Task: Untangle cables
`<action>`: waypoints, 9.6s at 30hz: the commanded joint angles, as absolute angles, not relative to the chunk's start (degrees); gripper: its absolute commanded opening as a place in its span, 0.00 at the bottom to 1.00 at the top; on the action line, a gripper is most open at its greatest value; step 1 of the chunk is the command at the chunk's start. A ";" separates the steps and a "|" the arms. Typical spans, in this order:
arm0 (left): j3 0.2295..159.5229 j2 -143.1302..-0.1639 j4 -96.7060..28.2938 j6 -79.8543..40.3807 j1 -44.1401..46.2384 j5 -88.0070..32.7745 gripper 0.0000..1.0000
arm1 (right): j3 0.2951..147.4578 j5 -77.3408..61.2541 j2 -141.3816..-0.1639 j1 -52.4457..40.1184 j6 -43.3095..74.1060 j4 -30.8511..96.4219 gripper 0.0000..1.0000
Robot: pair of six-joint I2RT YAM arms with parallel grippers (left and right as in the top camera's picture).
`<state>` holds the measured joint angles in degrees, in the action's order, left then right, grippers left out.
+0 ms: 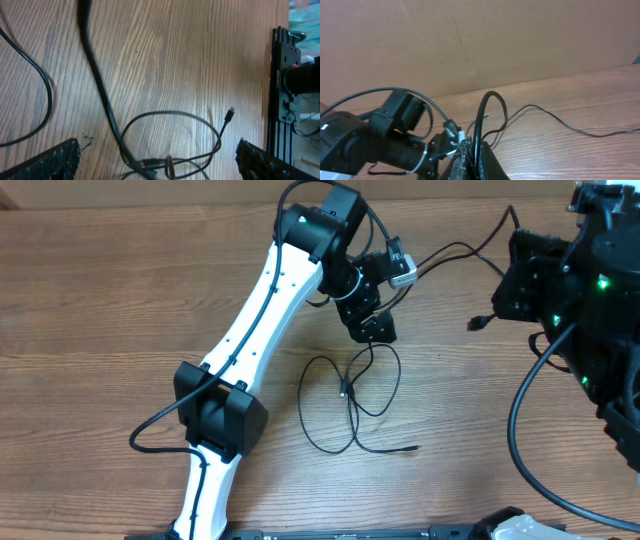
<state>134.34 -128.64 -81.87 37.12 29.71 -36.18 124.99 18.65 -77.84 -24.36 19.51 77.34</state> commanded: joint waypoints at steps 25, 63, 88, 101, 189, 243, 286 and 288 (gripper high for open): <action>133.08 -130.04 -81.47 24.05 29.58 -8.86 0.99 | 126.10 21.87 -74.76 -23.97 21.04 67.42 0.04; 133.08 -130.04 -86.89 -3.77 8.64 10.15 0.99 | 126.08 23.11 -74.00 -23.97 21.04 69.21 0.04; 133.08 -130.04 -84.82 5.15 10.66 -9.28 0.99 | 115.77 12.19 -101.08 -23.97 52.58 94.85 1.00; 133.05 -130.04 -84.25 5.15 9.23 -8.58 0.99 | 88.71 -3.97 -101.82 -24.05 66.43 71.02 0.99; 133.19 -129.40 -91.68 65.34 24.32 -35.48 1.00 | 102.89 -6.09 -66.63 -23.86 50.94 62.26 0.04; 133.12 -136.81 -63.00 -0.93 18.72 19.05 1.00 | 102.89 -12.62 -63.33 -23.70 50.68 55.81 0.04; 133.23 -117.30 -74.67 19.77 1.06 -3.81 0.04 | 102.89 10.50 -63.59 -9.58 45.71 64.05 0.04; 133.23 -117.27 -75.48 19.75 1.06 -3.86 0.04 | 102.89 10.55 -63.59 -7.09 44.38 64.27 0.04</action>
<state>133.12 -117.40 -74.89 18.65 1.13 -2.96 101.47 9.39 -64.27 -10.09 47.03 64.18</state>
